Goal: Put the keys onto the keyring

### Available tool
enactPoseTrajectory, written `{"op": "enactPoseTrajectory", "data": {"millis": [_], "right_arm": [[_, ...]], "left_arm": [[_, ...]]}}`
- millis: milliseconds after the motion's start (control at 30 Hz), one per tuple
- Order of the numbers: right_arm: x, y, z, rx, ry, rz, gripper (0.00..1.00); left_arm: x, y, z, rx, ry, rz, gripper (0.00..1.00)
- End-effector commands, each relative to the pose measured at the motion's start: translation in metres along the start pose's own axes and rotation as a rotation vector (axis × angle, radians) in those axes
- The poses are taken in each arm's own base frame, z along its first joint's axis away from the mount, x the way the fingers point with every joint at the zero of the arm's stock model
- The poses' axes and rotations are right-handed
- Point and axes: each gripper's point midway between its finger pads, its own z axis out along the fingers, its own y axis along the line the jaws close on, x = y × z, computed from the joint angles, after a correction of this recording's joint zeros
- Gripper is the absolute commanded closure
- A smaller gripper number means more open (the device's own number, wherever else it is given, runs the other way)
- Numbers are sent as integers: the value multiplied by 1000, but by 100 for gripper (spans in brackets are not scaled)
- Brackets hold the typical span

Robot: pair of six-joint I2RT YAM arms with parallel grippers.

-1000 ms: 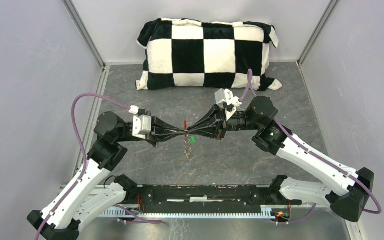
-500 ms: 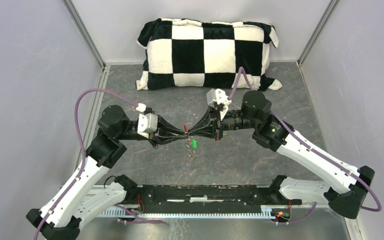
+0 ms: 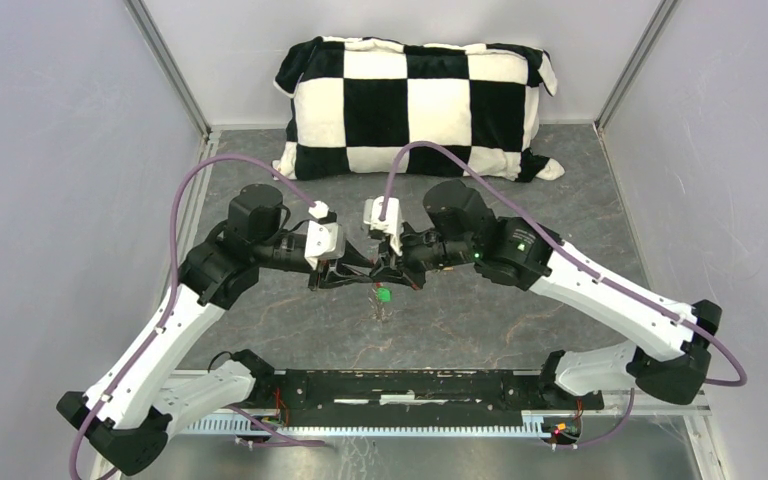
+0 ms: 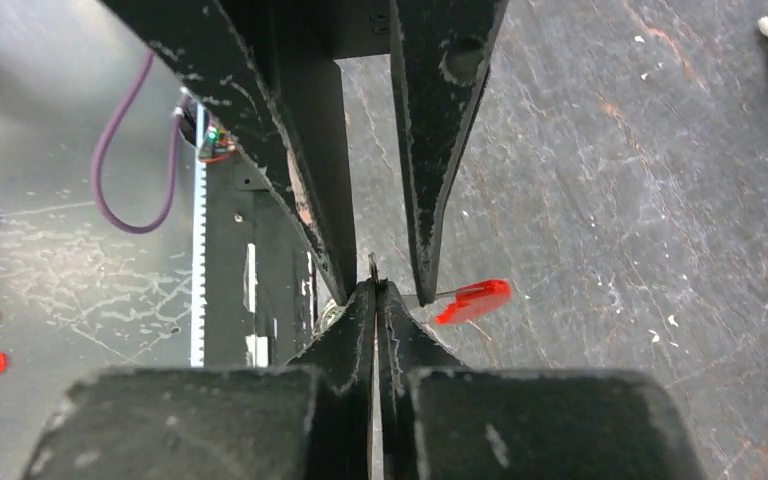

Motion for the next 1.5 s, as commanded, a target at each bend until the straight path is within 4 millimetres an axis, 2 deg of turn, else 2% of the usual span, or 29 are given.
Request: {"op": "enactPoseTrajectory", "data": {"millis": [0,200,467,900,1333,1467], "right_arm": [[-11,0,-3,49,32,-50,100],[-16,2,-2,50,31,-53,100],[-15,3,0,46,42,-59,100],[-19,6,8,27,44,-65,100],[-32,11,10,2,-7,-62,100],[-33,13,13,-11,-19,-55,100]], "left_arm": [[1,9,-4,-27,48,74,67],[10,6,-6,-11,87,78,74],[16,1,-12,-17,125,112,58],[17,-1,-9,6,111,90,58],[28,-1,-8,4,132,89,77],[27,-1,-7,13,126,90,87]]}}
